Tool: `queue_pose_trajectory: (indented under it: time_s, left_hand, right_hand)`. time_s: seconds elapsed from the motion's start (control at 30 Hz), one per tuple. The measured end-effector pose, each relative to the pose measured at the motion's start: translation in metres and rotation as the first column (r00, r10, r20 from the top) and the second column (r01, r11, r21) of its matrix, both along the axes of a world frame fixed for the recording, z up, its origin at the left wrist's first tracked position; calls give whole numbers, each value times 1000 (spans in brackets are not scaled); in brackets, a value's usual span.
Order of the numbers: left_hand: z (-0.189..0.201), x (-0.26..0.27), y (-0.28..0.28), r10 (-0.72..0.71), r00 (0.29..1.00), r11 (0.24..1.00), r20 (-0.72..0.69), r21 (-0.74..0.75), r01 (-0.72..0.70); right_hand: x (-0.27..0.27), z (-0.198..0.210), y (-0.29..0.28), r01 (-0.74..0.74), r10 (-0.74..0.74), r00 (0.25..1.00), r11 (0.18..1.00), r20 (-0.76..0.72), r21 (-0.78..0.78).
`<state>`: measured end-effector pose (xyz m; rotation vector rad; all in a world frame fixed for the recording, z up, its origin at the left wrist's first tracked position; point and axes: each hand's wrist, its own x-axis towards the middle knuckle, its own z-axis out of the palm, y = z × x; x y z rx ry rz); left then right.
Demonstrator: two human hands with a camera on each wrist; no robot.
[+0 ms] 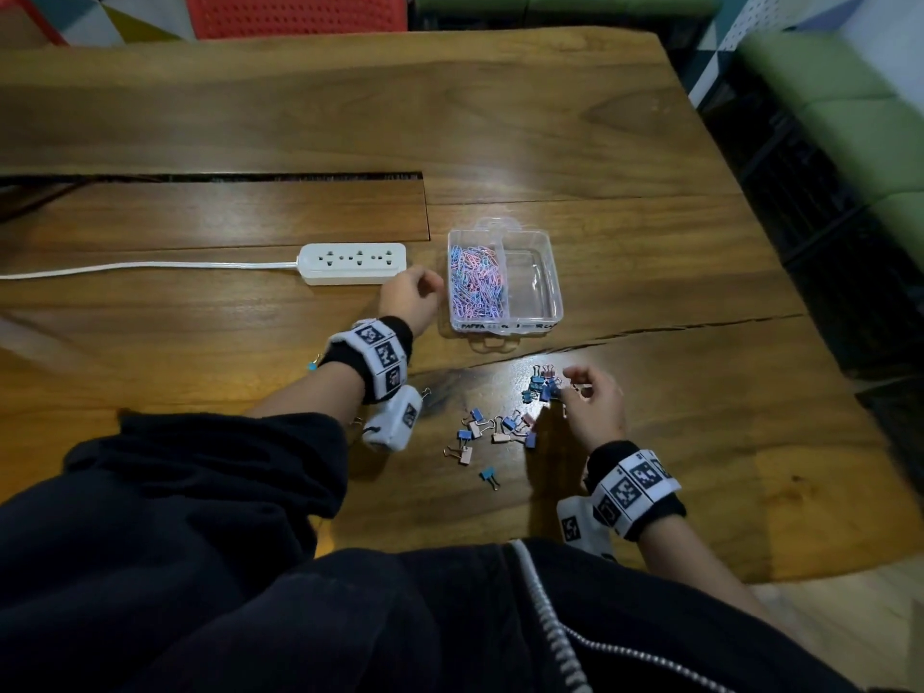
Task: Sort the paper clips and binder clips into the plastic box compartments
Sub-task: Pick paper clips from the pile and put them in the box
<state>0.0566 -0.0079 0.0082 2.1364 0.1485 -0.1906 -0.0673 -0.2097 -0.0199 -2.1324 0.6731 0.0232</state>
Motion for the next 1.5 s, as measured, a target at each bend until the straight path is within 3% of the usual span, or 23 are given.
queue_pose_trajectory:
  time_s: [0.07,0.13,0.27,0.37,0.53,0.67,0.73,0.83,0.97,1.1,1.17,1.23,1.37,1.43,1.5]
  left_hand:
    - [-5,-5,22,-76,996,970,-35,227,82]
    - [-10,-14,47,-126,981,869,-147,461,181]
    - [-17,-42,85,-55,941,762,-334,595,256]
    - [-22,-62,98,-3,914,768,-406,584,262]
    - [-24,-89,83,33,939,840,-342,519,160]
    - [-27,-110,59,-149,927,935,-345,255,246]
    - [-25,-111,53,-175,941,950,-290,201,239]
    - [-19,-98,54,-41,975,959,-217,264,99]
    - [-12,-79,54,65,956,914,-287,401,59]
    - [-16,-78,34,-40,940,904,-340,388,179]
    - [-19,-86,20,-196,910,886,-365,331,324]
    - [-20,-95,13,-334,858,816,-390,336,471]
    - [-15,-109,25,-304,847,758,-436,428,492]
    - [-14,-120,31,-273,823,742,-498,436,510]
    - [-17,-131,30,-257,826,739,-501,450,502]
  right_hand:
    - [-6,-2,-7,5,-5,1000,1000,-25,-17]
    - [-12,-2,-14,-41,35,994,998,-103,-51]
    - [-16,0,-18,-232,180,947,956,-267,-178]
    - [-18,-1,-12,-305,233,925,926,-299,-222]
    - [-35,-1,-1,-356,296,923,898,-245,-259]
    - [-48,-6,7,-428,398,900,885,-179,-183]
    - [-50,-5,7,-406,394,913,904,-108,-132]
    - [-38,5,-1,-303,289,950,944,-115,-133]
    - [-9,17,-7,-323,269,924,930,-273,-177]
    - [2,18,9,-487,393,851,839,-349,-242]
    - [-3,12,18,-547,465,821,808,-331,-221]
    - [-11,8,22,-560,515,818,814,-256,-153]
    - [-33,7,8,-396,394,914,918,-92,4]
    - [-43,7,1,-389,378,913,920,-155,-47]
    - [-50,9,2,-485,426,846,864,-320,-133]
